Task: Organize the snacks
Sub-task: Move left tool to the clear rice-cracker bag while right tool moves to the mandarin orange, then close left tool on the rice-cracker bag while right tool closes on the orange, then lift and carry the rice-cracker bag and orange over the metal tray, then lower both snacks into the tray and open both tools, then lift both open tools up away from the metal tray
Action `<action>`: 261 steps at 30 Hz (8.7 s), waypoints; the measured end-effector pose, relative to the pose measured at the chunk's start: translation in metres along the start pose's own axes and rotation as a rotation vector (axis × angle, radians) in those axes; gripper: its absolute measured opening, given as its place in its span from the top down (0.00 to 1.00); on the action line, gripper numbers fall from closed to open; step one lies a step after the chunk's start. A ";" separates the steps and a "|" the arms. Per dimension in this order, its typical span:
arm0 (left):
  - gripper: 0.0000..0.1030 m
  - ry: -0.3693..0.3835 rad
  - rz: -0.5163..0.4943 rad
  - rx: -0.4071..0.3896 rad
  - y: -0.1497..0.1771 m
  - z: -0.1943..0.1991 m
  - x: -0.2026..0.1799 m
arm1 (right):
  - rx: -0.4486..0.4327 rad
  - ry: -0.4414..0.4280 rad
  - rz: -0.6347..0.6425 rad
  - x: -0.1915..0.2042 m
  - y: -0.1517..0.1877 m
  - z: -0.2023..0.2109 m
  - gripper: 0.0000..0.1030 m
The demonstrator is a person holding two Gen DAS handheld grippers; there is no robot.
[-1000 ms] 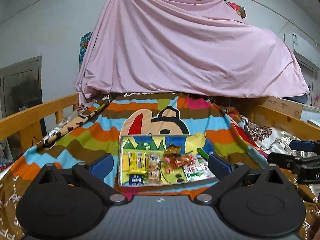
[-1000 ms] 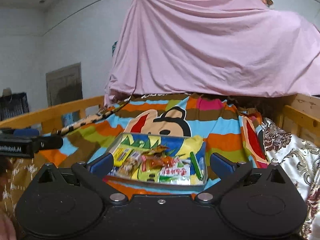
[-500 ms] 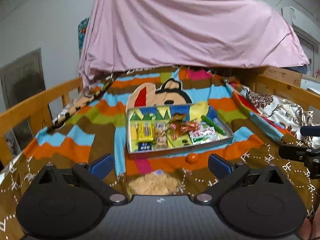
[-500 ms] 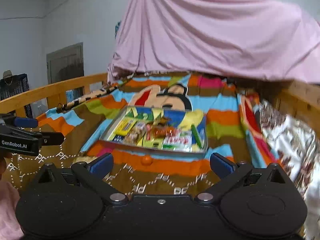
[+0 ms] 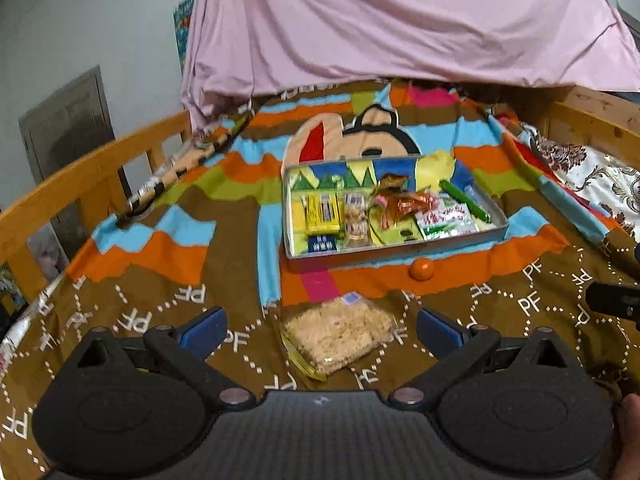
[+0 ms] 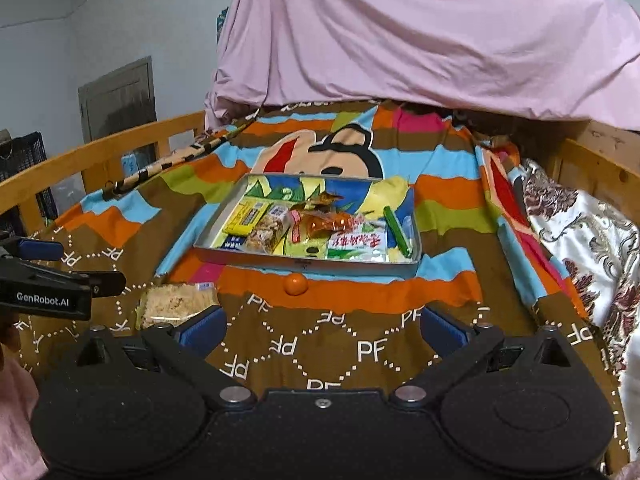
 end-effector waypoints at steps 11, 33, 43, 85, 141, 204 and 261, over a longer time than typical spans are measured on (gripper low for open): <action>0.00 0.034 0.014 0.120 0.001 -0.024 0.004 | 0.065 -0.043 0.051 0.001 0.000 -0.029 0.00; 0.00 0.214 -0.481 0.054 -0.002 -0.103 -0.011 | 0.059 -0.149 0.090 -0.001 -0.010 -0.139 0.00; 0.00 0.366 -0.414 0.165 0.004 -0.148 0.007 | 0.101 -0.200 0.073 0.004 0.001 -0.206 0.00; 0.17 0.191 -0.028 0.389 0.010 -0.167 0.005 | 0.301 -0.275 0.080 0.020 0.016 -0.206 0.65; 0.23 0.053 0.301 -0.197 -0.099 -0.180 0.045 | -0.304 -0.083 0.111 0.013 -0.079 -0.176 0.65; 0.22 0.019 0.192 -0.005 -0.055 -0.263 0.024 | 0.028 -0.068 0.076 0.019 -0.017 -0.301 0.65; 0.01 0.009 0.308 -0.200 -0.070 -0.179 0.044 | -0.186 -0.023 -0.069 -0.012 -0.066 -0.204 0.07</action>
Point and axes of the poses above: each gripper's, at about its wrist camera, not at the fingertips, and z roughly against the way its jaws point, x to its left, y to its underside, the point moved 1 cm from there along -z, roughly the way its jaws point, and after that the axes turned 5 degrees about -x, right-handed, at the moved point
